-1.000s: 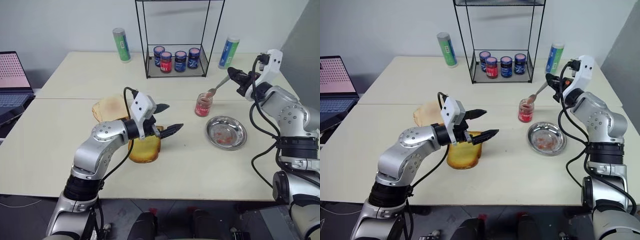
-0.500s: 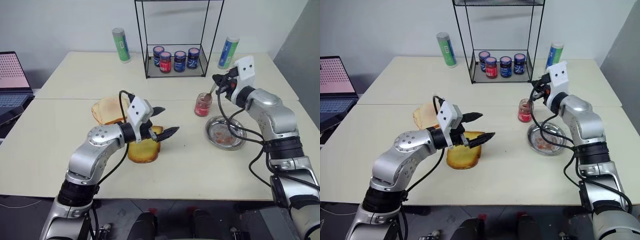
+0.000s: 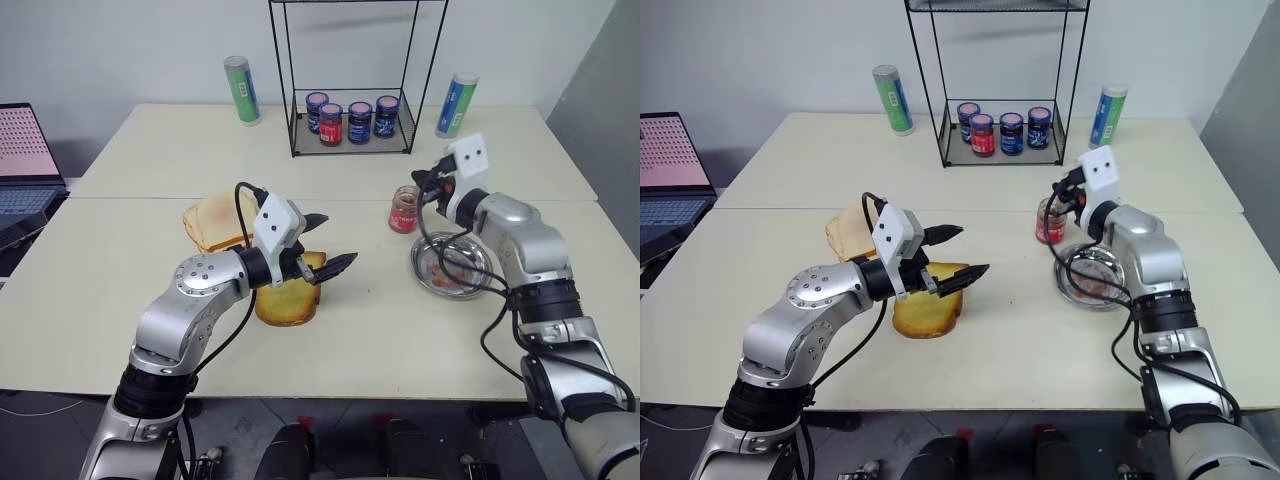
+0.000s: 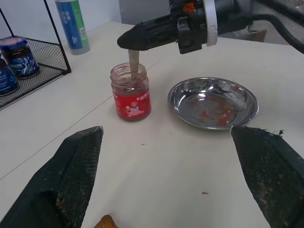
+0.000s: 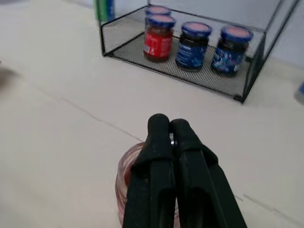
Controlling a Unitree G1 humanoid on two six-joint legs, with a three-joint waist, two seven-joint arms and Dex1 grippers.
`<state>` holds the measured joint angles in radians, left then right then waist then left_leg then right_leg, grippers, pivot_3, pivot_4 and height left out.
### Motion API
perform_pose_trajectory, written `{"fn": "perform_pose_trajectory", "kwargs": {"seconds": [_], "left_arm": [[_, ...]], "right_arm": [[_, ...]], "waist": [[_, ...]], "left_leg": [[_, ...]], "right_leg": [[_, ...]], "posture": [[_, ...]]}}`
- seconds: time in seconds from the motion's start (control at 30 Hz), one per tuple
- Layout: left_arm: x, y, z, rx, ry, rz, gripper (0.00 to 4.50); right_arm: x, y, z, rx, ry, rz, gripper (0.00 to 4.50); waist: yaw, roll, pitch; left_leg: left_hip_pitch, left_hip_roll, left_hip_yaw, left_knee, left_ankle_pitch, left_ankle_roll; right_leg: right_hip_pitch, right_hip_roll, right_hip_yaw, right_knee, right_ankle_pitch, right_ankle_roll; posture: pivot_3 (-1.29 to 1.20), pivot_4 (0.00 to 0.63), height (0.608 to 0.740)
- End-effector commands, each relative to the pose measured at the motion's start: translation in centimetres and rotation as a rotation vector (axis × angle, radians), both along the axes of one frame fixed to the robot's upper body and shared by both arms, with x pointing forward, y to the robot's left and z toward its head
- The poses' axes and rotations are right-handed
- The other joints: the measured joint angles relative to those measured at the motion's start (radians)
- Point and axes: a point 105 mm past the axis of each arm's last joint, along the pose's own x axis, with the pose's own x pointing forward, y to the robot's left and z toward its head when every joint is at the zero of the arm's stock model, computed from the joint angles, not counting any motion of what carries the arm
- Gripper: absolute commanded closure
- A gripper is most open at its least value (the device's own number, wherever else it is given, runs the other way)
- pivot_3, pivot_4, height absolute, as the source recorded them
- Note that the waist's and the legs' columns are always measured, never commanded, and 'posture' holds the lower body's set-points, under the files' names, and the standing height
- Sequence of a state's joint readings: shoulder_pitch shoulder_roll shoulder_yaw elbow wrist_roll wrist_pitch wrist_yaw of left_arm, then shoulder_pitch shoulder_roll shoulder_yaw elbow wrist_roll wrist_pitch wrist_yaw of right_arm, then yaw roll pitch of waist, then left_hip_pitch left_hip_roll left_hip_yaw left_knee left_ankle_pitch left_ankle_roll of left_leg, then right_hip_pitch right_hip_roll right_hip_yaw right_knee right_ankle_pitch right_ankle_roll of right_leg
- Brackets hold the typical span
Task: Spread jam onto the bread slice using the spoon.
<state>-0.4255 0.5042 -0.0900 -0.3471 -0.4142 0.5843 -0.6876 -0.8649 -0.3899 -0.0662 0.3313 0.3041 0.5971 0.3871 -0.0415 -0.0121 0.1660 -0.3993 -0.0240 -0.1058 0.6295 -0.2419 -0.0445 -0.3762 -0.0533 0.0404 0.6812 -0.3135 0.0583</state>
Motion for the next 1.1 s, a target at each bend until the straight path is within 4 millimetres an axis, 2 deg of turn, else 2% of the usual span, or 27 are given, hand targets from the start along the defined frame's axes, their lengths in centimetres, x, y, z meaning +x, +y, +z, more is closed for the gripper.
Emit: {"fn": "perform_pose_trajectory", "kwargs": {"seconds": [0.03, 0.23, 0.33, 0.63, 1.1], "left_arm": [[-0.3, -0.2, 1.2, -0.012, -0.045, -0.01, 0.0], [-0.2, -0.1, 1.2, -0.013, -0.045, -0.012, 0.0], [-0.1, -0.2, 1.2, -0.016, -0.044, -0.015, 0.0], [0.3, -0.3, 1.4, -0.014, -0.047, -0.025, 0.0], [0.4, -0.2, 1.3, -0.006, -0.045, -0.043, 0.0]], "right_arm": [[0.3, -1.2, 2.7, 0.196, 0.007, -0.056, 4.47], [0.5, -2.4, 2.9, 0.38, 0.105, -0.118, 4.47], [0.4, -2.9, 2.8, 0.534, 0.19, -0.128, 4.47], [0.1, -4.0, 1.8, 0.65, 0.284, -0.176, 4.47], [0.2, -5.0, 2.2, 0.873, 0.316, -0.217, 4.47]], "waist": [[0.0, 0.0, 0.0], [0.0, 0.0, 0.0], [0.0, 0.0, 0.0], [-0.001, 0.0, 0.0], [-0.007, 0.0, 0.0]], "left_leg": [[0.0, 0.0, 0.0, 0.0, 0.0, 0.0], [0.0, 0.0, 0.001, 0.0, 0.0, 0.0], [0.0, 0.0, 0.003, 0.0, 0.0, 0.0], [0.0, 0.0, 0.004, 0.0, 0.0, 0.001], [0.0, 0.0, 0.005, -0.001, 0.0, 0.001]], "right_leg": [[0.0, 0.0, 0.0, 0.0, 0.0, 0.0], [0.0, 0.0, 0.0, 0.0, 0.0, 0.0], [0.0, 0.0, 0.0, 0.0, 0.0, 0.0], [0.0, 0.0, 0.0, 0.001, 0.0, 0.0], [-0.001, 0.0, 0.001, 0.001, 0.0, 0.0]], "posture": [[0.0, 0.15, 0.74], [0.0, 0.15, 0.74], [0.0, 0.15, 0.74], [0.0, 0.15, 0.74], [0.0, 0.15, 0.74]]}}
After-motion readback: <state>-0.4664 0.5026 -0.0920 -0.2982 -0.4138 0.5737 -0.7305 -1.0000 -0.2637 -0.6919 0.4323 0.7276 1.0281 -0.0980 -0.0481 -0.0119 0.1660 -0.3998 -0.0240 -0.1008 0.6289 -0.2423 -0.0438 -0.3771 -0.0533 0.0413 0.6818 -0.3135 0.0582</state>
